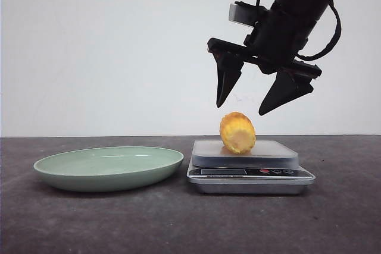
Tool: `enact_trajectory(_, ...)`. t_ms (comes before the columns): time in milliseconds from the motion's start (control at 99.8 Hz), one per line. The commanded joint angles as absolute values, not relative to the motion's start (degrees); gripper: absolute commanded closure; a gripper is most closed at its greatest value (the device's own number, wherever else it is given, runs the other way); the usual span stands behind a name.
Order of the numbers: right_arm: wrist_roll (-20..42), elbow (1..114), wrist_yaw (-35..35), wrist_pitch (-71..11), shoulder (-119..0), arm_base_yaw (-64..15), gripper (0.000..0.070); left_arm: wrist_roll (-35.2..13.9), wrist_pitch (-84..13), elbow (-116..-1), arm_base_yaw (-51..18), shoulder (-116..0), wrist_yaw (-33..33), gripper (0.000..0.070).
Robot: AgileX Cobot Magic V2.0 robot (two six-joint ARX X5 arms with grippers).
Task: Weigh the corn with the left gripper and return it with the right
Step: 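Lower the right gripper over the corn on the scale and grasp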
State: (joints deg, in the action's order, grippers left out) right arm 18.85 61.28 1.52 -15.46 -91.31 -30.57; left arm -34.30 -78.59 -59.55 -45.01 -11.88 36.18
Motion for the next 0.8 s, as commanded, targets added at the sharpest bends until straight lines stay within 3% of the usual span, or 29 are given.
enact_trajectory(0,20.69,62.35,1.48,-15.38,-93.41,-31.68,0.0201,-34.59,-77.47,-60.14,-45.36,-11.81,36.40,0.0265)
enact_trajectory(140,21.06,62.35,1.08,-16.10,-95.07,-32.97,0.0214,-32.82,-76.77,-60.14,-45.36,-11.81,36.53,0.0265)
enact_trajectory(220,21.32,62.35,0.03,-16.34,-95.72,-33.65,0.0259,-32.38,-76.69,-60.14,-45.36,-11.81,36.53,0.0265)
enact_trajectory(271,21.74,62.35,-0.82,-16.51,-95.90,-34.02,0.0330,-32.29,-76.71,-60.14,-45.36,-11.81,36.53,0.0265)
enact_trajectory(381,21.96,62.35,-3.49,-16.32,-95.90,-34.52,0.0560,-32.12,-76.73,-60.14,-45.36,-11.81,36.53,0.0265)
enact_trajectory(481,22.17,62.35,-6.26,-15.79,-95.79,-35.40,0.0699,-32.10,-76.73,-60.14,-45.36,-11.81,36.53,0.0265)
enact_trajectory(792,21.89,65.12,-5.61,-13.72,-93.08,-39.86,0.0700,-31.90,-76.60,-60.14,-45.36,-11.81,36.64,0.0265)
